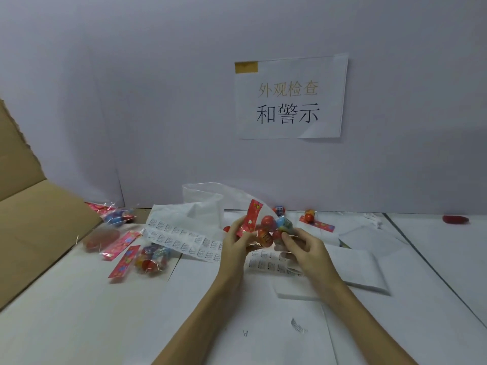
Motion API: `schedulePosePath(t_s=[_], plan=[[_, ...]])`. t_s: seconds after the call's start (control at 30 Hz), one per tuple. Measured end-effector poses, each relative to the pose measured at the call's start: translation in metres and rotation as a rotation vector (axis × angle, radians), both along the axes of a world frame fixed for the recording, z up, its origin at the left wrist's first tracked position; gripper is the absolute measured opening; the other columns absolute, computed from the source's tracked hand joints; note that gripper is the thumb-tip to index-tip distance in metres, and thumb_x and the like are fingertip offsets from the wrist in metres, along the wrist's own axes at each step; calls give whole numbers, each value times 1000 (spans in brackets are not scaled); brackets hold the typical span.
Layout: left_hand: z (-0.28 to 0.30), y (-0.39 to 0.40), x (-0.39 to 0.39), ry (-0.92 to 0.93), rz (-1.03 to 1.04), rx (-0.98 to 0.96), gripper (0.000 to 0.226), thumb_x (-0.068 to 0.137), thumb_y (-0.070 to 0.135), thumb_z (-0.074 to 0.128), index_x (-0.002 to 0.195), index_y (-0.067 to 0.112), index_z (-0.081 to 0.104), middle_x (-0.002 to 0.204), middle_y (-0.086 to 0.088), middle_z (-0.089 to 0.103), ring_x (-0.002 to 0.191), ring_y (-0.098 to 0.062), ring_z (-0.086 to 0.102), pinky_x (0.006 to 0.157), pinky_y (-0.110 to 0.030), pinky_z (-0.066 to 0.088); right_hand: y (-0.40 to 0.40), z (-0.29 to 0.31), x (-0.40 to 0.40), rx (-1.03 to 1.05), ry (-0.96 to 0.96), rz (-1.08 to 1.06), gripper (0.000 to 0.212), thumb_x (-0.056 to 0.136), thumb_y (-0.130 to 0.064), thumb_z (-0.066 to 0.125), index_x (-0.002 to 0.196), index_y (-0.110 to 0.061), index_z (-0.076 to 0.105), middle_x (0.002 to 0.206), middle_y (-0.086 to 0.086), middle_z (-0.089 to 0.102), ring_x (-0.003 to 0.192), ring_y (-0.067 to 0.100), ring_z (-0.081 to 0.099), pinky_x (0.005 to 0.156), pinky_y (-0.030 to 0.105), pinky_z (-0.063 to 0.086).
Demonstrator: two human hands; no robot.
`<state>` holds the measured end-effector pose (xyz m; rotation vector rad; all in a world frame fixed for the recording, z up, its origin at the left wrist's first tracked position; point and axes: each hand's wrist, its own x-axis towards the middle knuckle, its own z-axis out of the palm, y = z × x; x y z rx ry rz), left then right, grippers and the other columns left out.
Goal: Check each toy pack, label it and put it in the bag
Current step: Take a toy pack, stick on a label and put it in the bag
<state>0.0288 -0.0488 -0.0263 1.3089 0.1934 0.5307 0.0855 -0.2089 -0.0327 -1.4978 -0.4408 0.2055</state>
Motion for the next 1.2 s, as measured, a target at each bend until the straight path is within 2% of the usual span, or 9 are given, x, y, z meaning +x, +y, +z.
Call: schedulePosePath(t_s=[0.17, 0.33, 0.53, 0.63, 0.7, 0.8, 0.9, 1.0, 1.2], plan=[[-2, 3, -1, 76, 138, 110, 41, 81, 50, 84, 105, 18, 73, 107, -15, 73, 94, -28, 75, 81, -42, 64, -1, 8, -6, 49, 54, 64, 26, 100, -34, 62, 125, -28, 66, 100, 7, 79, 90, 23, 78, 72, 31, 62], [-1, 11, -5, 73, -20, 103, 42, 76, 58, 81, 93, 20, 77, 101, -12, 76, 97, -31, 74, 88, -42, 63, -3, 10, -3, 13, 47, -91, 33, 95, -47, 58, 110, -22, 74, 91, 0, 78, 81, 19, 78, 59, 29, 61], [2, 12, -7, 62, 33, 231, 33, 87, 59, 63, 85, 30, 78, 74, 5, 70, 65, -7, 65, 62, -18, 54, -12, 7, 3, -181, -160, -131, 31, 102, -33, 58, 114, -12, 77, 97, 6, 75, 82, 18, 74, 66, 32, 64], [2, 14, -6, 4, 58, 236, 29, 90, 54, 64, 86, 29, 78, 74, 1, 71, 62, -5, 60, 58, -18, 51, -14, 8, 2, -211, -233, -161, 28, 101, -39, 56, 87, -24, 75, 63, -1, 62, 56, 10, 56, 57, 27, 49], [-1, 14, -5, -8, 158, 298, 29, 89, 56, 65, 81, 30, 76, 78, 3, 71, 65, -4, 61, 62, -16, 51, -14, 8, -2, -175, -190, -97, 32, 97, -46, 54, 98, -23, 77, 51, -2, 60, 46, 10, 57, 52, 26, 50], [-5, 18, -2, 16, 306, 430, 33, 88, 61, 62, 81, 30, 74, 99, 1, 64, 86, -14, 66, 77, -18, 51, -13, 10, -5, -60, -140, 29, 42, 97, -39, 57, 133, -22, 69, 83, 2, 80, 76, 19, 78, 69, 35, 65], [1, 15, -3, 52, 113, 168, 56, 93, 71, 48, 111, 24, 72, 118, -7, 69, 103, -23, 72, 88, -30, 56, -13, 11, -5, -22, -179, 109, 36, 103, -21, 61, 138, -29, 67, 121, -7, 76, 109, 13, 74, 89, 31, 62], [5, 11, -4, -14, -60, -76, 46, 100, 50, 56, 124, 11, 65, 121, -14, 73, 109, -33, 73, 87, -37, 60, -15, 10, -5, -24, -136, 172, 29, 103, -17, 64, 126, -30, 75, 122, -7, 76, 115, 14, 71, 95, 27, 58], [-3, 9, -7, -29, 7, 10, 44, 87, 17, 82, 124, 27, 60, 114, -18, 72, 106, -37, 73, 88, -53, 62, -6, 11, -7, 80, 0, 61, 32, 84, -42, 78, 104, -27, 57, 107, 10, 78, 97, 25, 78, 79, 40, 65]])
